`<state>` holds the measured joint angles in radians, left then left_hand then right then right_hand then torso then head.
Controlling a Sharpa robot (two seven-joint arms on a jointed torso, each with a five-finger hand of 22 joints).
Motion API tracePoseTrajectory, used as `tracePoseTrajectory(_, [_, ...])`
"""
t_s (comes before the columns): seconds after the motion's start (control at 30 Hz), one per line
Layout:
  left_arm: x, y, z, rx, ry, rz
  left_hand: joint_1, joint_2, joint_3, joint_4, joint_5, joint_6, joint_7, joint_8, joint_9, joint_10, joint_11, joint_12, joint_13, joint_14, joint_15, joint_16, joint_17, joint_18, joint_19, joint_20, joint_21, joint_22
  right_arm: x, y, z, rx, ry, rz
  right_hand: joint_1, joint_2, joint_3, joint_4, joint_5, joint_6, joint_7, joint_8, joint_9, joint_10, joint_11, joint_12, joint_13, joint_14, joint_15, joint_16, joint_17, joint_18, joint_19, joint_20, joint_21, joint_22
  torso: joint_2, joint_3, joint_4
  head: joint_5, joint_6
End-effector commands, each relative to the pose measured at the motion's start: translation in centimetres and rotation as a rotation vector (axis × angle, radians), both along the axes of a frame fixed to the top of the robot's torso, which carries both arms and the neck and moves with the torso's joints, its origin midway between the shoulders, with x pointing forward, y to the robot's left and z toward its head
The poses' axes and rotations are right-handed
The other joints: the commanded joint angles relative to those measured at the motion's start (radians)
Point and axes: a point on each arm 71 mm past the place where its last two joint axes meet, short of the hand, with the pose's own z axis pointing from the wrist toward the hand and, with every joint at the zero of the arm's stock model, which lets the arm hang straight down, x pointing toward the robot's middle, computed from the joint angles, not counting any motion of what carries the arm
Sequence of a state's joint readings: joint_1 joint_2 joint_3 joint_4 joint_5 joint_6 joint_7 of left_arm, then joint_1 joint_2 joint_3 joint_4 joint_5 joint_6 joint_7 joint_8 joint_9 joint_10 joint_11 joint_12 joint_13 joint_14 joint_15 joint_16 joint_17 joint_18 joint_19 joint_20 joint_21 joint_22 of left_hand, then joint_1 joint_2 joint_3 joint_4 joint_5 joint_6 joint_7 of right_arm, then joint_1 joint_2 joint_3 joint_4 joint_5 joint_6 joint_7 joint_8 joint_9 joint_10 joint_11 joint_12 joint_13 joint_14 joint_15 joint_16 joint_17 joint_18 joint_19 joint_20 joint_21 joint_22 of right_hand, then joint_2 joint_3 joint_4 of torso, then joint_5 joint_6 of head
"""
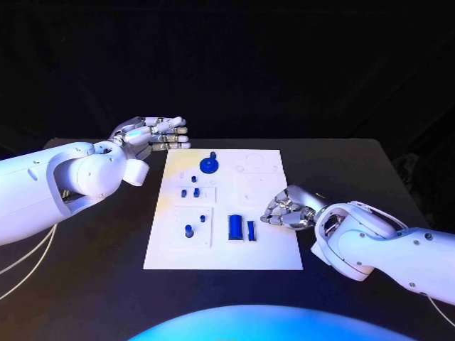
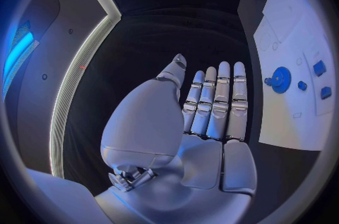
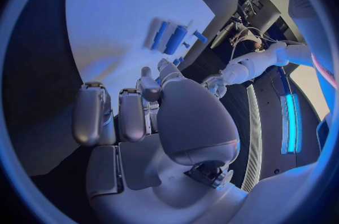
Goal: Assemble the parts on the task board
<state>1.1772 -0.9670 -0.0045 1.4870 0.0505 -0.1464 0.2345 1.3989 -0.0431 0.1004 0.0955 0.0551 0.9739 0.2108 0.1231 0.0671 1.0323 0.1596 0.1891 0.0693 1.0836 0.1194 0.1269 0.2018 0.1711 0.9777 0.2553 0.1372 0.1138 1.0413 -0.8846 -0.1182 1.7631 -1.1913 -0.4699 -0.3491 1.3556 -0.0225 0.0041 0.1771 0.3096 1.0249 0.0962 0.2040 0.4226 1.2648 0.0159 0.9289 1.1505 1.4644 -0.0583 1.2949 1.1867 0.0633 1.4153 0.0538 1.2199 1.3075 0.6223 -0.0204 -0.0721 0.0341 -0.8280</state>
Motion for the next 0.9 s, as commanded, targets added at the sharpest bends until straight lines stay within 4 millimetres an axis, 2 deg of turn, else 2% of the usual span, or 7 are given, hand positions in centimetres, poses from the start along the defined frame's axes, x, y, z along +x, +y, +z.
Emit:
tracePoseTrajectory(0.03, [0.4, -0.4, -0.1, -0.017, -0.040, 0.030, 0.008, 0.005, -0.002, -0.007, -0.005, 0.012, -0.007, 0.001, 0.001, 0.014, -0.005, -0.002, 0.000, 0.016, -0.002, -0.003, 0.002, 0.013, 0.008, 0.000, -0.008, -0.004, 1.7, -0.4, 1.0, 0.357, 0.040, 0.007, 0.042, 0.005, 0.010, -0.015, -0.054, -0.021, 0.013, -0.018, -0.009, -0.150, 0.012, -0.269, -0.183, -0.060, 0.017, -0.173, -0.189, 0.055, -0.117, 0.010, -0.256, 0.067, -0.024, -0.0017, -0.0068, -0.003, 0.019])
tracePoseTrajectory(0.17, [1.0, -0.7, -0.6, -0.022, -0.050, 0.059, 0.014, 0.013, 0.001, -0.007, -0.005, 0.030, -0.018, 0.008, 0.002, 0.037, -0.016, -0.002, 0.000, 0.039, -0.012, -0.003, 0.005, 0.013, 0.008, 0.001, -0.018, -0.011, 4.3, -2.0, 1.4, 0.502, 0.068, -0.057, 0.076, 0.012, 0.025, -0.010, -0.100, -0.043, 0.037, -0.048, -0.036, -0.211, 0.036, -0.453, -0.358, -0.208, 0.042, -0.569, -0.535, 0.118, -0.323, 0.037, -0.715, -0.137, -0.049, -0.0063, -0.0115, -0.005, 0.047])
tracePoseTrajectory(0.27, [1.4, -0.9, -1.1, -0.026, -0.052, 0.084, 0.013, 0.015, 0.001, -0.005, -0.005, 0.034, -0.022, 0.009, 0.001, 0.043, -0.018, -0.005, 0.000, 0.043, -0.013, -0.006, 0.005, 0.013, 0.008, 0.001, -0.021, -0.014, 6.3, -3.2, 1.6, 0.582, 0.068, -0.106, 0.090, 0.007, 0.033, 0.003, -0.103, -0.043, 0.046, -0.070, -0.063, -0.216, 0.054, -0.574, -0.501, -0.238, 0.060, -0.721, -0.609, 0.118, -0.350, 0.055, -0.816, -0.227, -0.065, -0.0089, -0.0154, -0.003, 0.063])
tracePoseTrajectory(0.5, [2.5, -1.3, -2.5, -0.041, -0.042, 0.155, 0.006, 0.013, -0.006, 0.003, -0.006, 0.020, -0.022, -0.016, -0.003, 0.033, -0.009, -0.053, -0.006, -0.012, 0.006, -0.064, -0.022, 0.009, -0.022, 0.016, -0.058, -0.036, 10.5, -5.3, 2.3, 0.696, 0.017, -0.205, 0.124, 0.001, 0.067, 0.013, -0.103, -0.050, 0.078, -0.137, -0.133, -0.212, 0.113, -0.768, -0.776, -0.448, 0.167, -1.071, -0.817, 0.094, -0.594, 0.150, -1.114, -0.477, -0.088, -0.0109, -0.0230, 0.002, 0.132])
tracePoseTrajectory(0.6, [3.0, -1.6, -3.3, -0.046, -0.030, 0.200, -0.014, 0.004, -0.027, 0.013, -0.005, -0.016, -0.054, -0.050, -0.004, -0.016, 0.030, -0.103, -0.008, -0.108, 0.043, -0.063, -0.062, -0.004, -0.096, 0.033, -0.079, -0.054, 11.9, -5.7, 2.4, 0.718, -0.013, -0.228, 0.103, 0.005, 0.068, 0.004, -0.105, -0.069, 0.090, -0.139, -0.185, -0.224, 0.137, -0.829, -0.898, -0.459, 0.197, -1.169, -0.916, 0.126, -0.623, 0.195, -1.160, -0.603, -0.099, -0.0084, -0.0219, 0.009, 0.155])
tracePoseTrajectory(0.67, [3.2, -1.8, -3.8, -0.047, -0.024, 0.230, -0.045, -0.012, -0.050, 0.032, -0.010, -0.066, -0.052, -0.061, -0.006, -0.066, 0.048, -0.130, -0.009, -0.157, 0.060, -0.067, -0.086, -0.022, -0.159, 0.036, -0.079, -0.054, 12.5, -5.6, 2.4, 0.733, -0.021, -0.229, 0.091, 0.004, 0.059, -0.007, -0.105, -0.074, 0.095, -0.141, -0.208, -0.220, 0.137, -0.842, -0.939, -0.457, 0.199, -1.199, -0.955, 0.122, -0.631, 0.208, -1.160, -0.655, -0.103, -0.0055, -0.0242, 0.016, 0.164])
tracePoseTrajectory(0.9, [3.5, -2.5, -4.6, -0.048, -0.024, 0.270, -0.056, -0.011, -0.056, 0.057, -0.006, -0.074, -0.051, -0.055, 0.000, -0.106, 0.039, -0.126, -0.006, -0.196, 0.065, -0.065, -0.124, -0.045, -0.270, 0.036, -0.079, -0.054, 13.1, -4.3, 2.5, 0.773, -0.020, -0.196, 0.033, 0.040, 0.010, -0.050, -0.108, -0.079, 0.101, -0.140, -0.288, -0.219, 0.151, -0.864, -1.059, -0.430, 0.205, -1.234, -1.075, 0.122, -0.614, 0.217, -1.158, -0.831, -0.105, 0.0034, -0.0242, 0.031, 0.177])
